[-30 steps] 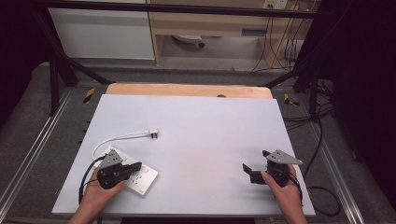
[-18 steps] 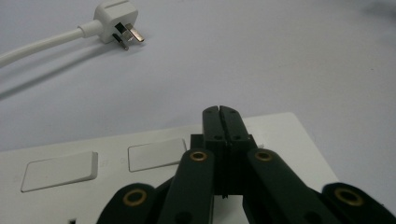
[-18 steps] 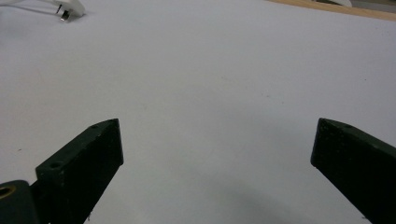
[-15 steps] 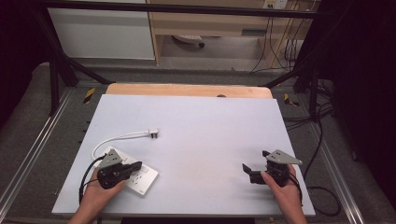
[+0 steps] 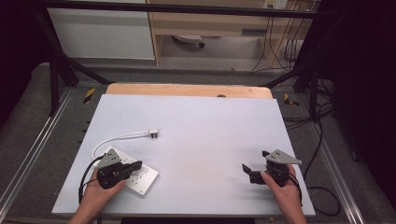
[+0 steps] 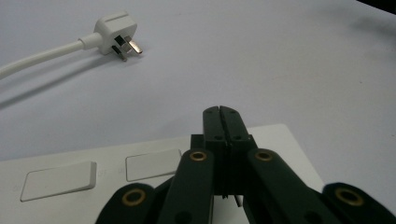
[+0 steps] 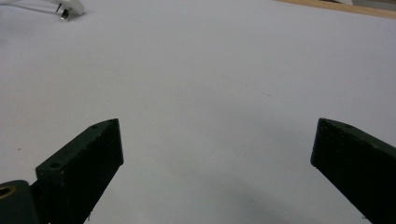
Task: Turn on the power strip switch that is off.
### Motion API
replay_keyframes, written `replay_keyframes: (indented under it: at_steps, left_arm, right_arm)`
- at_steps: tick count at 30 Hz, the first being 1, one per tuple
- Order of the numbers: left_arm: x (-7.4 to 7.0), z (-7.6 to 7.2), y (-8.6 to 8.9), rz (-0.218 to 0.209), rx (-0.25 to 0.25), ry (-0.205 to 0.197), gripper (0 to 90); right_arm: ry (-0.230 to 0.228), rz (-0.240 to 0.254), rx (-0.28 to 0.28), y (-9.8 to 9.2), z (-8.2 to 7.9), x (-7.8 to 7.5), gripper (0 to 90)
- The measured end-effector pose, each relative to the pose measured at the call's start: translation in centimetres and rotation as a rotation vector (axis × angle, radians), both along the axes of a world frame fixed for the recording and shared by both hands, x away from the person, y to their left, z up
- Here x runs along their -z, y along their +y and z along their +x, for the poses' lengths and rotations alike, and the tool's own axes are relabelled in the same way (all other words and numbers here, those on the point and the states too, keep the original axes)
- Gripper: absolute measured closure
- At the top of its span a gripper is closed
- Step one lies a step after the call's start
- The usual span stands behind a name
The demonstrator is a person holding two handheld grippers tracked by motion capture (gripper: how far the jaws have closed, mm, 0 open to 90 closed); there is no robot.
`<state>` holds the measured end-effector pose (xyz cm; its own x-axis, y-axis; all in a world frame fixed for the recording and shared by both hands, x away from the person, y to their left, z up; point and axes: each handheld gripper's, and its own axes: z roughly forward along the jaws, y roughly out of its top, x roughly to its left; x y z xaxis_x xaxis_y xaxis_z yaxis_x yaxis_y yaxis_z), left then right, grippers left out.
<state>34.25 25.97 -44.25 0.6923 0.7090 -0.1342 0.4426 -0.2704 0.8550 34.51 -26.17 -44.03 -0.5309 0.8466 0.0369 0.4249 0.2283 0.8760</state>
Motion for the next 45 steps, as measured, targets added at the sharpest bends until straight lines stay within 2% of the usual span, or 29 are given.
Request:
replay_keyframes:
  at_steps: [10,27,41,45]
  left_arm:
    - [-0.25,-0.03,0.14,-0.042,-0.012,-0.016,81.9]
    - [-0.51,-0.10,0.05,-0.068,-0.012,-0.035,71.6]
    - [-0.85,-0.25,-0.09,-0.086,-0.031,-0.067,54.7]
    - [-0.98,-0.30,-0.08,-0.095,-0.031,-0.074,53.4]
  right_arm:
    - [0.005,0.000,0.000,0.03,0.03,0.07,2.7]
    - [0.005,-0.001,0.000,0.02,0.03,0.06,2.7]
    - [0.005,0.000,0.000,0.00,0.03,0.06,2.7]
    - [0.005,0.000,-0.001,0.01,0.03,0.06,2.7]
